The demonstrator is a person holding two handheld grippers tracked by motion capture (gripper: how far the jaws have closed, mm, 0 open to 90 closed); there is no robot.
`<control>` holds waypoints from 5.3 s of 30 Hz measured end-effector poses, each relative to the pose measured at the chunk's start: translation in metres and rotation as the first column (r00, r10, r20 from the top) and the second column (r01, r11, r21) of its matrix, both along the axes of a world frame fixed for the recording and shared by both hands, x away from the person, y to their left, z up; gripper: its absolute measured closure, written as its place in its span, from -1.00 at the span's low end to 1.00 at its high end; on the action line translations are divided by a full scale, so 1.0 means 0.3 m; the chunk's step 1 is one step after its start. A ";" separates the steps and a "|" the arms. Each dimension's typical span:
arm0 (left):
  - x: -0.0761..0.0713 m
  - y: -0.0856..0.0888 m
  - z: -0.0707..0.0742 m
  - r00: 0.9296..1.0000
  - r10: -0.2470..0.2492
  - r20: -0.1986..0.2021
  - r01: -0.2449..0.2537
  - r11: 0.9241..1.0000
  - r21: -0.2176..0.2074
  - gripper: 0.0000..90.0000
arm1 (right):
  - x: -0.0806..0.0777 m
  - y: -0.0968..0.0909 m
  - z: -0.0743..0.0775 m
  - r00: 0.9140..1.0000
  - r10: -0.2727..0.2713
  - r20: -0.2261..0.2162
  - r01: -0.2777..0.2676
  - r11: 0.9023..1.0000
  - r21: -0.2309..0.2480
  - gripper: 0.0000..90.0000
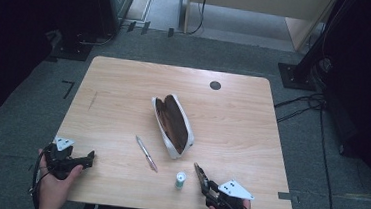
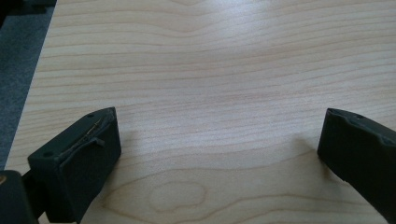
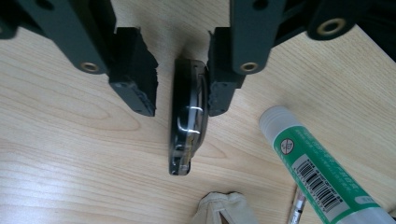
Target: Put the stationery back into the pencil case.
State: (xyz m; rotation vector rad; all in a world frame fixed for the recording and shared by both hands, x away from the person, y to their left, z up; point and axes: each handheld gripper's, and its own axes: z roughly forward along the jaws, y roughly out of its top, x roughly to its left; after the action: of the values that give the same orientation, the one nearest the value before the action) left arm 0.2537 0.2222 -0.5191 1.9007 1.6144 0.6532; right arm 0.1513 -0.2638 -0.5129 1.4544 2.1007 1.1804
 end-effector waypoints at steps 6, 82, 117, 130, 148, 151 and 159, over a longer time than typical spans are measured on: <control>0.000 0.000 0.000 1.000 0.000 0.000 0.000 1.000 0.000 -1.00 | 0.005 -0.008 0.002 1.000 -0.008 0.006 0.008 1.000 -0.002 0.64; 0.000 0.000 0.000 1.000 0.000 -0.001 0.000 1.000 0.000 -1.00 | 0.327 0.238 0.395 0.972 0.107 0.211 -0.105 0.994 -0.022 0.65; 0.000 -0.001 0.000 1.000 -0.002 -0.001 0.002 1.000 -0.001 -1.00 | 0.534 0.396 0.295 0.987 0.154 0.041 -0.142 0.967 -0.211 0.64; 0.000 -0.001 0.000 1.000 -0.001 0.001 0.001 1.000 -0.002 -1.00 | 0.561 0.410 0.274 0.987 0.160 0.005 -0.155 0.961 -0.228 0.63; 0.000 -0.002 0.000 1.000 -0.005 -0.001 0.005 1.000 -0.002 -1.00 | 0.519 0.370 0.312 0.983 0.177 0.049 -0.166 0.971 -0.173 0.62; 0.000 -0.002 0.000 1.000 -0.006 -0.001 0.006 1.000 -0.001 -1.00 | 0.494 0.355 0.329 0.981 0.183 0.068 -0.171 0.973 -0.158 0.63; 0.000 -0.002 0.000 1.000 -0.005 0.000 0.005 1.000 -0.003 -1.00 | 0.416 0.304 0.358 0.971 0.214 0.105 -0.203 0.974 -0.103 0.55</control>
State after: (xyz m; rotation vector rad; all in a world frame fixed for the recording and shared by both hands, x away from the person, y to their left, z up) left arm 0.2537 0.2216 -0.5191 1.9015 1.6093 0.6486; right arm 0.2760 -0.1725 -0.4056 1.1190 2.2370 1.1939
